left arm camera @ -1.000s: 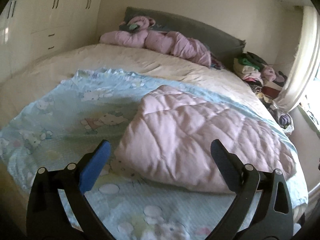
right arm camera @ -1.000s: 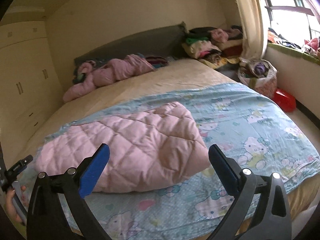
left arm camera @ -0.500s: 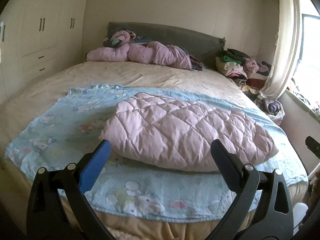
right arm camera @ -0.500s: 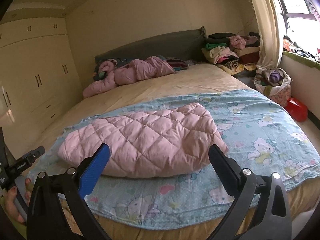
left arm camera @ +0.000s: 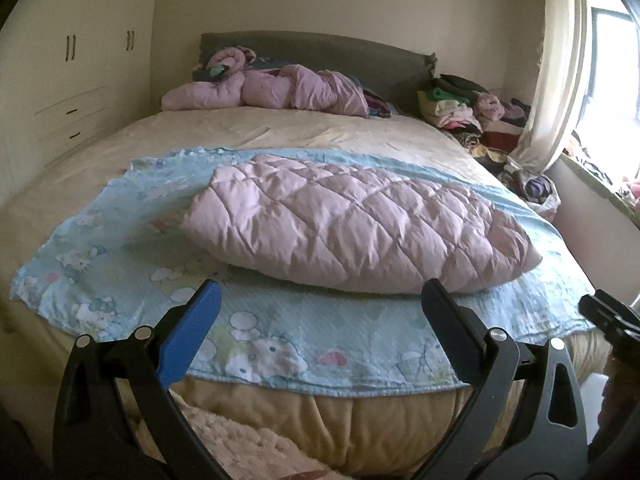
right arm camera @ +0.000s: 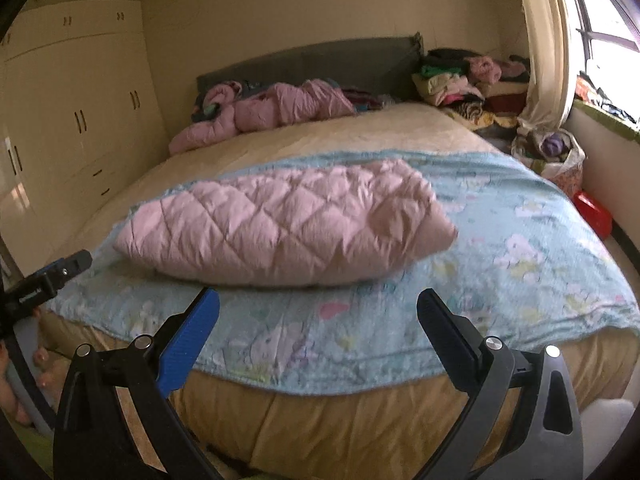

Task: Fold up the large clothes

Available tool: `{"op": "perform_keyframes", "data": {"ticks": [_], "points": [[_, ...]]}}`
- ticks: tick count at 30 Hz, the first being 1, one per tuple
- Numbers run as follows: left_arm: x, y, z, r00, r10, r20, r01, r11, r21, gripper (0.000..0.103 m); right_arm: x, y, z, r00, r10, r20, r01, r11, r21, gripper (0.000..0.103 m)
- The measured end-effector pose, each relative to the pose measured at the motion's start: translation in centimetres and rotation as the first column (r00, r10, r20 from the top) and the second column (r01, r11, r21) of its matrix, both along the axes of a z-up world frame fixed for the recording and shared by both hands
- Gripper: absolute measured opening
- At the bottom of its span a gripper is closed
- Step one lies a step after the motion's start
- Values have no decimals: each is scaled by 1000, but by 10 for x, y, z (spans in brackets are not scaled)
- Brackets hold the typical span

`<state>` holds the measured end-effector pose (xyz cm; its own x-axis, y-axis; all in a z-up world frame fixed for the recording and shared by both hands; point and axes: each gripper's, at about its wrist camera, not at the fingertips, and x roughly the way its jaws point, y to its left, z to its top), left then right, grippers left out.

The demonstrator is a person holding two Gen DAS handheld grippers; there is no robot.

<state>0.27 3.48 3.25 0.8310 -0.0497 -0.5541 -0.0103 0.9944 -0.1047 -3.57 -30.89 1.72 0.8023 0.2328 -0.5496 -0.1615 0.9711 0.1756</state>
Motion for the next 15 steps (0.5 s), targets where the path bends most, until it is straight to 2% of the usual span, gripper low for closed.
{"op": "perform_keyframes", "data": {"ticks": [4, 15], "points": [[-1, -4, -4, 1000, -6, -13, 6, 1000, 9, 94, 0, 2, -7, 1000, 4, -17, -4, 1000, 1, 99], [0, -6, -6, 1000, -3, -24, 4, 1000, 16, 94, -2, 2, -4, 1000, 0, 5, 0, 1000, 4, 99]]}}
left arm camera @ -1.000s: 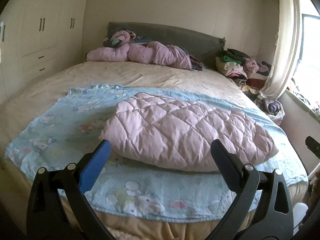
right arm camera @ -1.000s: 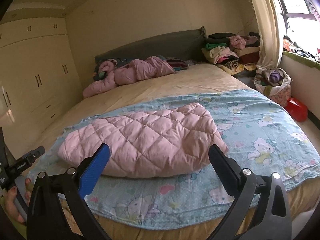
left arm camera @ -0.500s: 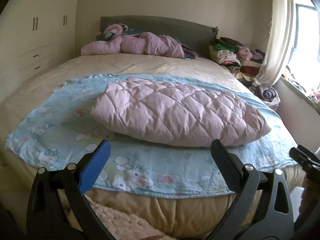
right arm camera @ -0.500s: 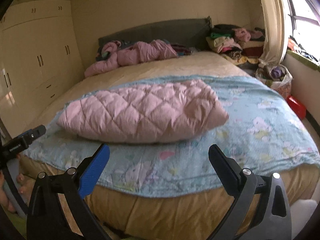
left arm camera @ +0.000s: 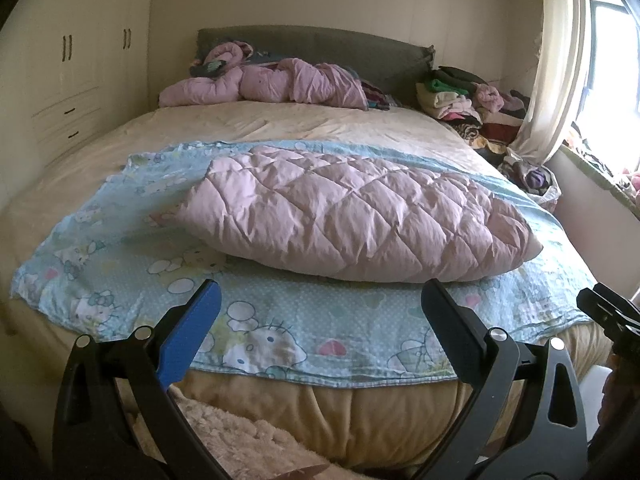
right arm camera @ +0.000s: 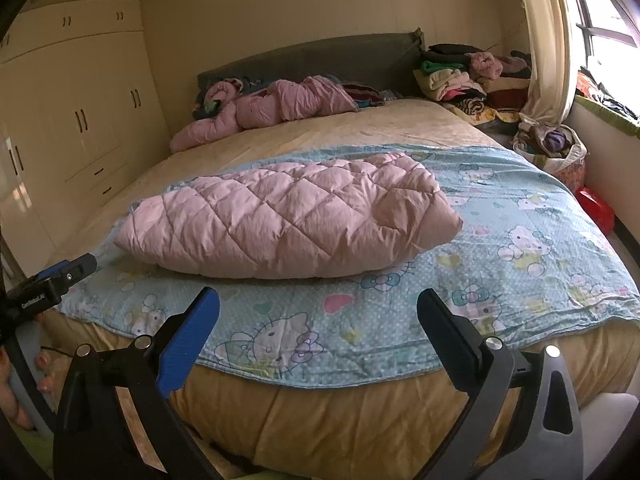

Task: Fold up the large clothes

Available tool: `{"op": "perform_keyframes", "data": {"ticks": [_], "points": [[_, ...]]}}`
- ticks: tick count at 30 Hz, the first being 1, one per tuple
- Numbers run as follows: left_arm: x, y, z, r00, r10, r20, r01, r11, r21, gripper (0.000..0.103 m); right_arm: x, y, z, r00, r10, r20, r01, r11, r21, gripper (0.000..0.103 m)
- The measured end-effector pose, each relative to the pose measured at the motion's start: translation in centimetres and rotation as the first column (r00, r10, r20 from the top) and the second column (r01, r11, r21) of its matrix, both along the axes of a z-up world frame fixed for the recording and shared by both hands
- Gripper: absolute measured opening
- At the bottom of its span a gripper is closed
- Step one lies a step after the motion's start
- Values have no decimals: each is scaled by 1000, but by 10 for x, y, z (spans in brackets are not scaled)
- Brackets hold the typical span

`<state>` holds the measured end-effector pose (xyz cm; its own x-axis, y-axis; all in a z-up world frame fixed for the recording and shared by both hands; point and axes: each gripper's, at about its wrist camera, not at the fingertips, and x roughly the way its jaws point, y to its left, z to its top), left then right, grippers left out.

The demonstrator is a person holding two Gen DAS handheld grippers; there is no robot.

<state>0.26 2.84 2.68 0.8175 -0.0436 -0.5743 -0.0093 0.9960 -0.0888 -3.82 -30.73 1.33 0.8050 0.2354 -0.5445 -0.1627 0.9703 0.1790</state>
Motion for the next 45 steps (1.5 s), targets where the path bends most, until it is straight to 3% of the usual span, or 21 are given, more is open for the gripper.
{"op": "perform_keyframes", "data": {"ticks": [45], "points": [[-1, 1, 1, 1000, 3, 0, -3, 1000, 2, 94, -1, 5, 4, 1000, 26, -8, -26, 1000, 2, 99]]}}
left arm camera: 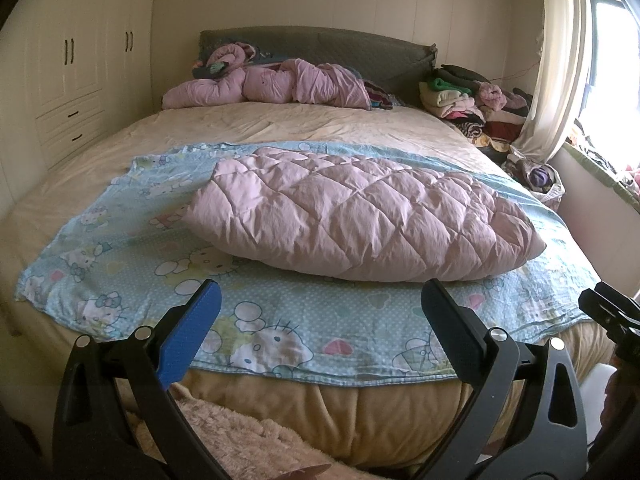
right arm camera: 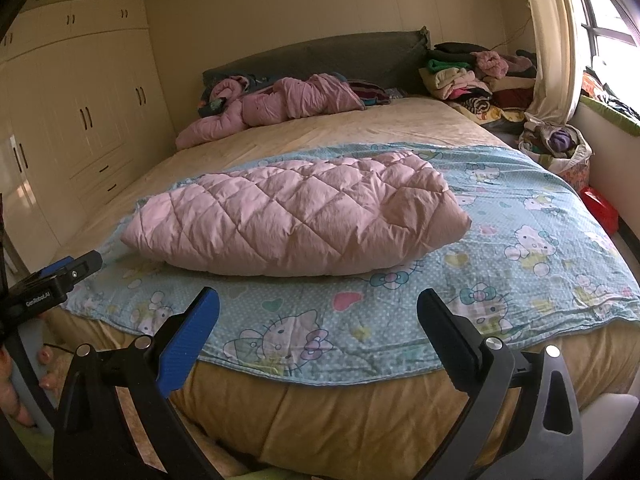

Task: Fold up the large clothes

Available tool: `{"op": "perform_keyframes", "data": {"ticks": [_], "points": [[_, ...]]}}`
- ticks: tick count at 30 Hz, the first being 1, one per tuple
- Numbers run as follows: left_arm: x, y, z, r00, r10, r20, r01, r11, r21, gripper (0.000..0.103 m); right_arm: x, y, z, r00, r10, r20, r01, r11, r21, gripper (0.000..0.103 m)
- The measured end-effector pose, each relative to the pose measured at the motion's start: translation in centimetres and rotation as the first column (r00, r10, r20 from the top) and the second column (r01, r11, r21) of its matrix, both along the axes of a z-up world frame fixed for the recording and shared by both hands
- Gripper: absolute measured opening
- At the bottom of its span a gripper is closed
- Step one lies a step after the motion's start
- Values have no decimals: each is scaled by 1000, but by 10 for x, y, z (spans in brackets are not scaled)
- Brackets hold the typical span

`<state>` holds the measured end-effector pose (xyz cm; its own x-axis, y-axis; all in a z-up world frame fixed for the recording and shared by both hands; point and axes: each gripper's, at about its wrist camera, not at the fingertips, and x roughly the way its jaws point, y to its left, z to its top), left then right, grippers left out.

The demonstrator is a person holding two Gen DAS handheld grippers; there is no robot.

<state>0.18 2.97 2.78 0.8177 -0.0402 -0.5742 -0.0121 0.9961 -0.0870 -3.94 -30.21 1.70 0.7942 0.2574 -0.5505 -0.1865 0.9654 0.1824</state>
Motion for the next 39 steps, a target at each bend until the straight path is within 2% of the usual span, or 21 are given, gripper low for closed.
{"op": "perform_keyframes", "data": {"ticks": [39], "points": [[1, 3, -2, 1000, 7, -6, -7, 1000, 17, 94, -2, 2, 0, 1000, 9, -4, -9, 1000, 2, 99]]}}
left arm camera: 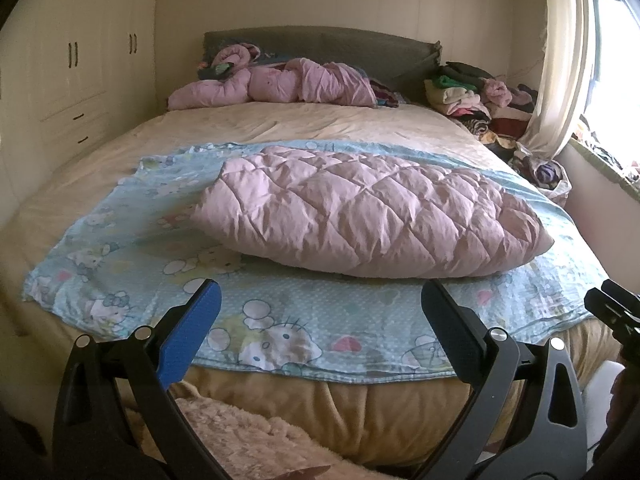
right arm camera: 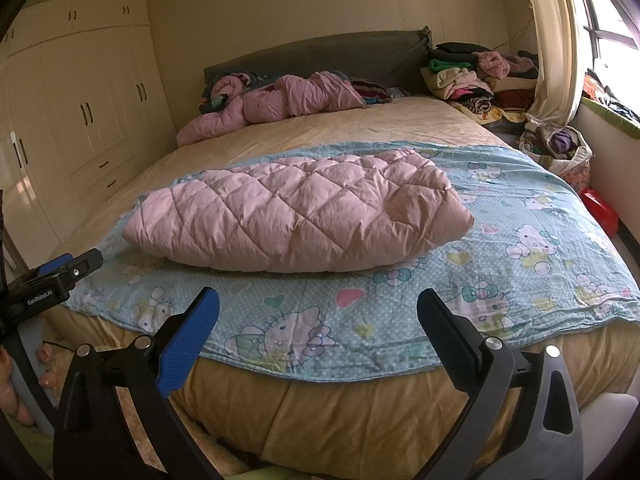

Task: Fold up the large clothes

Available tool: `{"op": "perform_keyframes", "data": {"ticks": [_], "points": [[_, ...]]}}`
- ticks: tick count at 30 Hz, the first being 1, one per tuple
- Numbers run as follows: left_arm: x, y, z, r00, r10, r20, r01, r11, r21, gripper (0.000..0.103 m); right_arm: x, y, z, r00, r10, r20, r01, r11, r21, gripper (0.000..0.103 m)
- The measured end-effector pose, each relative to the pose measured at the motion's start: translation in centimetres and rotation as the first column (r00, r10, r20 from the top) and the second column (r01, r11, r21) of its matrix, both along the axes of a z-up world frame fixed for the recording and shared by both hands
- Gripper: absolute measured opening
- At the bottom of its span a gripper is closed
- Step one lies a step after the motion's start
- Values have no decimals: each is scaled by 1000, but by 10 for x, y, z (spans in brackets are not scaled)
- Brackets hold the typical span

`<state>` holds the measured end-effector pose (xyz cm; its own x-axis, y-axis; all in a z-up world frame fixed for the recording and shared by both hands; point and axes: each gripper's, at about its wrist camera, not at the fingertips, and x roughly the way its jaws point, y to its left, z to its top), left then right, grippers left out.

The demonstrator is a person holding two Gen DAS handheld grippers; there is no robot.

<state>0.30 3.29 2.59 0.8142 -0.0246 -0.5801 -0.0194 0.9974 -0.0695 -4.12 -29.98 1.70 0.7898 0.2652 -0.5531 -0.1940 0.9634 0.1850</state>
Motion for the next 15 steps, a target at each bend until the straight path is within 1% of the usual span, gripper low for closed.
{"op": "perform_keyframes", "data": {"ticks": [5, 6, 15], "points": [[0, 6, -3, 1000, 6, -8, -6, 1000, 16, 94, 0, 1, 0, 1000, 2, -1, -2, 1000, -2, 99], [-1, -1, -3, 1000, 9, -7, -8, 1000, 17, 94, 0, 1, 0, 1000, 2, -3, -2, 1000, -3, 99], [1, 12, -11, 999, 21, -25, -20, 1000, 13, 94, -2, 5, -9, 1000, 2, -26, -3, 1000, -26, 99]]}}
